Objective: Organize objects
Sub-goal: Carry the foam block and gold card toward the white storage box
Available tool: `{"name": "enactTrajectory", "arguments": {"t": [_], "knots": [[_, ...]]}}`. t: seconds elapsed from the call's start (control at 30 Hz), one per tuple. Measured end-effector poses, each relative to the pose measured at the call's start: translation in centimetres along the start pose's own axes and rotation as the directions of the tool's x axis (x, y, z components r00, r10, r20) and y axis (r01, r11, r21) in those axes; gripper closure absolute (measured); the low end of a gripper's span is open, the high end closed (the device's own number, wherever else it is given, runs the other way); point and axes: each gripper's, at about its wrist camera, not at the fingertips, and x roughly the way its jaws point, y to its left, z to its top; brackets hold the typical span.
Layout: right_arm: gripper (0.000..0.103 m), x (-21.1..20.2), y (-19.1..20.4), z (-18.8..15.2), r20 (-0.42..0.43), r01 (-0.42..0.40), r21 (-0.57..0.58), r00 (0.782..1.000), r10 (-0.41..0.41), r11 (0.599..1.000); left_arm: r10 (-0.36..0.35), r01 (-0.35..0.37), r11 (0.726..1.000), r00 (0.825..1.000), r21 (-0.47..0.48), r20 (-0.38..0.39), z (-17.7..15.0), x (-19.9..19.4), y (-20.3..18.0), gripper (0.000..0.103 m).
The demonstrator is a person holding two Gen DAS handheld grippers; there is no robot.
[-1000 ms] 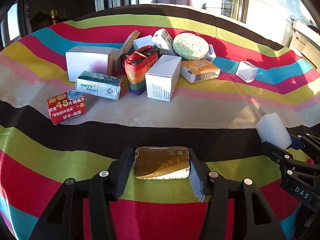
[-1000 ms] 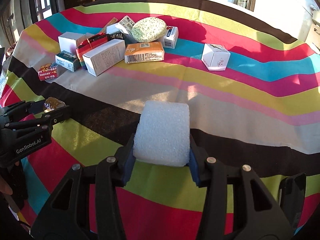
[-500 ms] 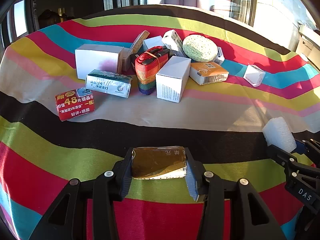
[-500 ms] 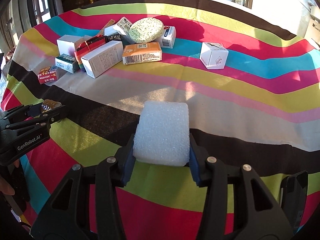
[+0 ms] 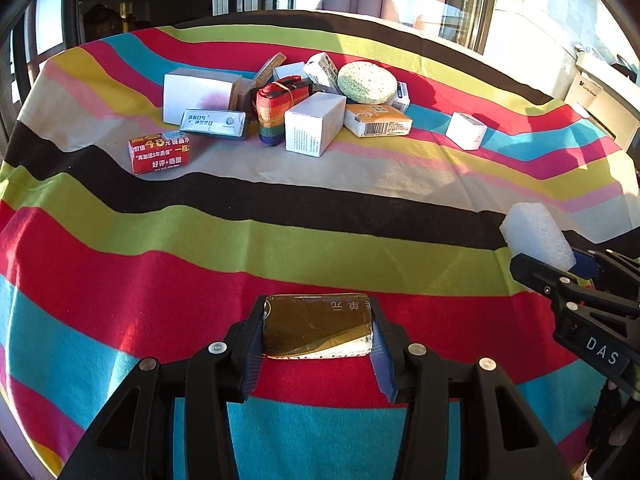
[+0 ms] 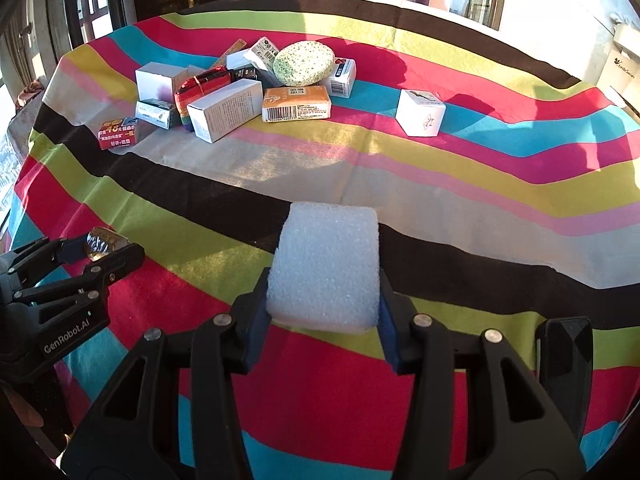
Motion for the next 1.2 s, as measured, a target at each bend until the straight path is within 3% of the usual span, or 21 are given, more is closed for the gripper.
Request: {"name": "enactTrajectory", "arguments": {"t": [0.63,1.2], "knots": [[0.052,-2.5,3.8,-3.2,-0.012,-0.048,-0.106,0.999,0.047,0.993,0.021,-0.018,0.998,0.999,-0.057,0.042,-4.4,-5.3,3.1,0.056],[0.052,-5.3,11.9,-4.9,-0.019,-0.154,-0.296,0.988,0.155,0.943,0.097,-0.09,0.991,0.993,-0.103,0.073,-8.3,-9.3,7.8,0.056]]}}
